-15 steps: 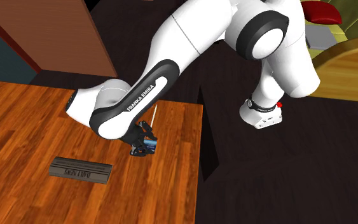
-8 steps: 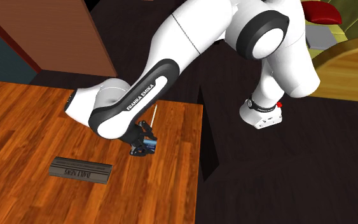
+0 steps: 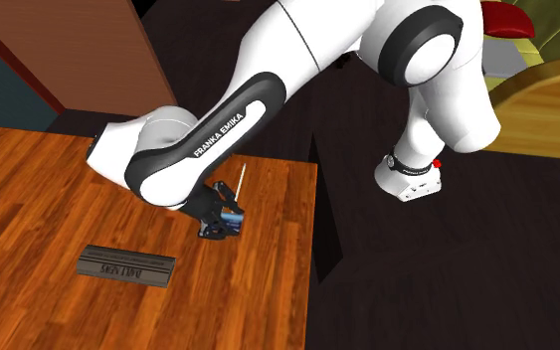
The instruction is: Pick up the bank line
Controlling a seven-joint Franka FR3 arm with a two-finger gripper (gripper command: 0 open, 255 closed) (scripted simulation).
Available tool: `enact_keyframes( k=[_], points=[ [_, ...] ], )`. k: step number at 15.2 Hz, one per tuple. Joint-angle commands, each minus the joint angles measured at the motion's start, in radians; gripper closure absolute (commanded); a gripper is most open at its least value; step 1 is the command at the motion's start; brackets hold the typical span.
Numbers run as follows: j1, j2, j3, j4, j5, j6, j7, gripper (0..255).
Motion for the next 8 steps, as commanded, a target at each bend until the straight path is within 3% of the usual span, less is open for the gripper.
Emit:
enact_keyframes(
  k=[1, 8],
  points=[
    [-0.002, -0.013, 0.000, 0.008, 0.001, -0.021, 0.003, 255],
    [-0.004, -0.039, 0.002, 0.037, 0.003, -0.075, 0.013, 255]
  ],
)
